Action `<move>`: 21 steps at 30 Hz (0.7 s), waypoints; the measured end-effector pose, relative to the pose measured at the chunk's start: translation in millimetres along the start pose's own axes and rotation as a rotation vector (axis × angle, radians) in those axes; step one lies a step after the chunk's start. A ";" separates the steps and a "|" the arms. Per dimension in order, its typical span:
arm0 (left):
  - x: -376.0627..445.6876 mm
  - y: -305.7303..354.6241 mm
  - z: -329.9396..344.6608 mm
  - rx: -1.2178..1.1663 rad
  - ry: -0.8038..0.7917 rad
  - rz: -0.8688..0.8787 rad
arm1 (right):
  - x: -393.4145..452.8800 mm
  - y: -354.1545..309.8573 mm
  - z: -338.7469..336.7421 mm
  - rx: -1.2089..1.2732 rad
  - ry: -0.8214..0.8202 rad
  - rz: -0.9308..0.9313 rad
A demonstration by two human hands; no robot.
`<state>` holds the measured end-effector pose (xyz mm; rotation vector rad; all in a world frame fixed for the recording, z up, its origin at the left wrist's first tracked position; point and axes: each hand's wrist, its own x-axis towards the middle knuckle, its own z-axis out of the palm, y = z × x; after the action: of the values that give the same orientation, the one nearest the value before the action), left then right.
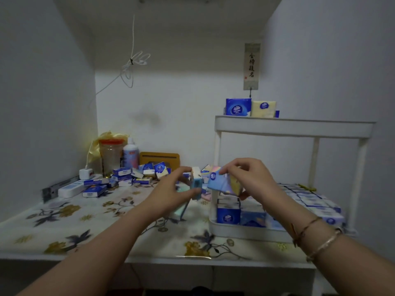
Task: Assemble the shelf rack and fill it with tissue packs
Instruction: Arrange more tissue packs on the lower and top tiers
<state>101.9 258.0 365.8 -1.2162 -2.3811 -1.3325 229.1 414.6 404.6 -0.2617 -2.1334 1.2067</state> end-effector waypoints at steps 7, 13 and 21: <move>29.6 -15.0 33.5 -0.228 -0.222 -0.221 | 24.0 46.2 -19.4 0.006 0.191 0.067; 50.1 -8.8 37.8 -0.279 -0.351 -0.124 | 50.5 71.7 0.6 -0.135 0.075 0.024; 49.3 -15.1 23.2 -0.280 -0.436 -0.110 | 63.8 95.3 11.2 -0.343 -0.107 -0.014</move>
<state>64.2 300.2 366.1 -1.6169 -2.6448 -1.6198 159.9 489.7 351.1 -0.3369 -2.4274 0.8570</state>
